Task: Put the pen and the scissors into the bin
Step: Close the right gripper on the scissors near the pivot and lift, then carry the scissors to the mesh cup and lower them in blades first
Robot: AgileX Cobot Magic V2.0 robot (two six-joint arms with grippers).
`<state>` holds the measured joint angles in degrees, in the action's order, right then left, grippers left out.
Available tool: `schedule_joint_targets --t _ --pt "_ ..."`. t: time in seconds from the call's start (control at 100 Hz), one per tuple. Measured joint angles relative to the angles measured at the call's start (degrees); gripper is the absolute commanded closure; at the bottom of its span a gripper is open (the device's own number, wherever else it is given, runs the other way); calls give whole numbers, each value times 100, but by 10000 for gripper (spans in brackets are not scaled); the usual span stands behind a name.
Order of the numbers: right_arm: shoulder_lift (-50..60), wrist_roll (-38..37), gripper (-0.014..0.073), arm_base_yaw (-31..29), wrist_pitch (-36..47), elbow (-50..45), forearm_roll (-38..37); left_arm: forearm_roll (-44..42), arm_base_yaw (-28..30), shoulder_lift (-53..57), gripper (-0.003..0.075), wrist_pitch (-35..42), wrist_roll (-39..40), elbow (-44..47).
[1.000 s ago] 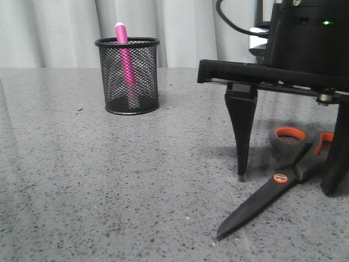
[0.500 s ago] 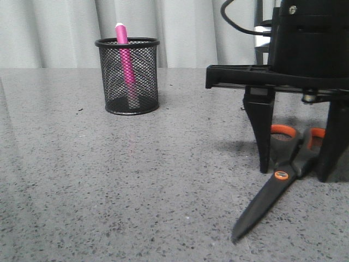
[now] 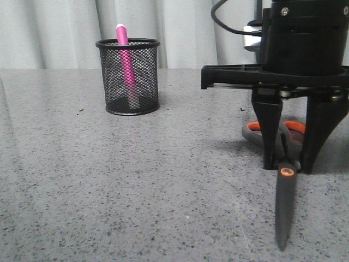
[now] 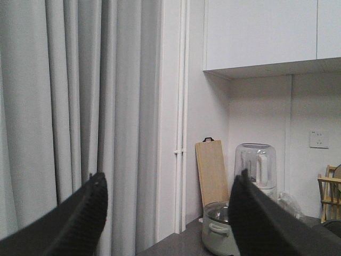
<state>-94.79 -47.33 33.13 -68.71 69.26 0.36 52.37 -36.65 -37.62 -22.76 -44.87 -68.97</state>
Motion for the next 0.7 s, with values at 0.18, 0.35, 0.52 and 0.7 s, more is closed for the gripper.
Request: schedule_joint_targets --t 0.18,0.35,0.52,0.7 --pt "128 285 670 11 806 348 -1071 -120 0 129 279 -35 0 0" --pt "674 665 670 195 1592 1349 -1562 -168 0 200 280 -76 -10 0" --pt "748 1095 670 376 2704 2128 -1986 -179 0 209 280 -99 -10 0" --pt "454 1244 670 403 4537 2199 -2702 -202 0 209 280 -145 -10 0"
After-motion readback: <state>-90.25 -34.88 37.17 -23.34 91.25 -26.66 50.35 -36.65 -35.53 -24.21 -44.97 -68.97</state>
